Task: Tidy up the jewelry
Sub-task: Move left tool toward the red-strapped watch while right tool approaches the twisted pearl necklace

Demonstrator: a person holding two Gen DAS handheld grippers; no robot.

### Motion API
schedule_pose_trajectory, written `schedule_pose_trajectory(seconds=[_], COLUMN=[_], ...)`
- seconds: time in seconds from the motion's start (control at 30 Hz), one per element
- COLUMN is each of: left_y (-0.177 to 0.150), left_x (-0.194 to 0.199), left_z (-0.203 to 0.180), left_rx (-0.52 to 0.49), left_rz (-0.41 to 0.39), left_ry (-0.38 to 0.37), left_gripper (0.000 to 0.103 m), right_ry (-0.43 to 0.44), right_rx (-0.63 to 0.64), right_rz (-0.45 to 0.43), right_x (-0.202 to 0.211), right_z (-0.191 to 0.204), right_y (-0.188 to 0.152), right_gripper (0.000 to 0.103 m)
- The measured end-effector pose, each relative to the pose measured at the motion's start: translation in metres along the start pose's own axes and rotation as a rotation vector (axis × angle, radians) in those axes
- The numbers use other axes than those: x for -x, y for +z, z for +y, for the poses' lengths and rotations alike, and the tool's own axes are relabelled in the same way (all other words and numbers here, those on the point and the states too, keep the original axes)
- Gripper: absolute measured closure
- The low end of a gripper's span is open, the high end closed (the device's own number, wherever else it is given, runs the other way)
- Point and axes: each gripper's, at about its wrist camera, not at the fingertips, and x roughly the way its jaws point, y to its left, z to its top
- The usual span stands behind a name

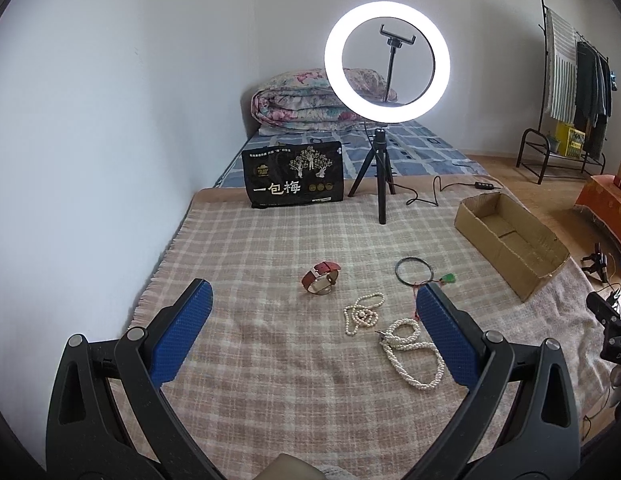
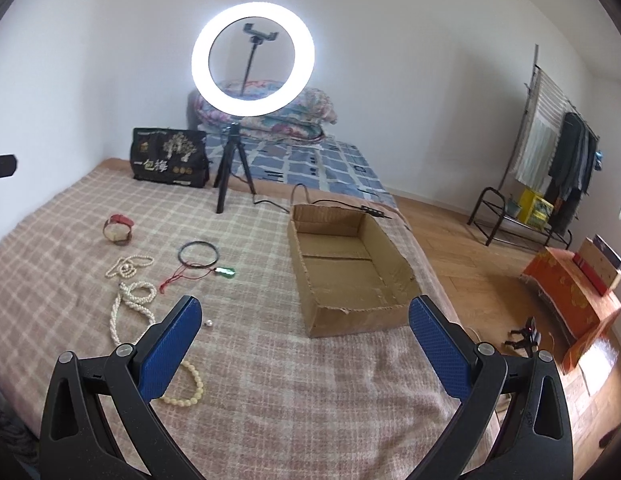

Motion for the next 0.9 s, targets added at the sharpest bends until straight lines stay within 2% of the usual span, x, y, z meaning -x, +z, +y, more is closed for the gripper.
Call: schedule_pose_trajectory(seconds=[0.2,0.33,0.4,0.47,0.67,0.9], left_y=[0.006,0.008,0.008,0.007,-0.007,-0.014], left_x=[-0.039,-0.059,-0.072,-0.084,-0.119,-0.163], left_z=[0.018,0.021,0.024,0.029,0.027,0.022], left_rx=[-0.017,-0.042,-0.030,0.006,0.022,-0.012], left_rz=[0.047,0.073,0.105,0.145,0.250,0.335], left_ry=[-0.015,-0.050,-0.082,-0.115,-0.164,-0.186], left_gripper=[0.000,0.002,0.005,0.013,0.022,0.023], right_ry=[0.099,0.176,0.221,0.259,0.373,0.517], right_rx=[0.058,0.105,0.115,0.121,0.152,0.158], right_rz=[0.034,0.078,0.112,0.147,0.241,0.351], right_x=[-0.023,-0.039,-0.050,-0.062,-0.090,-0.117], right_z=[0.013,0.028,0.036,0.043,0.068,0.093], right_y=[0.010,0.013,0.014,0.015,0.009,0.001], right_gripper=[0.001,0.001,0.001,0.001,0.007,0.018])
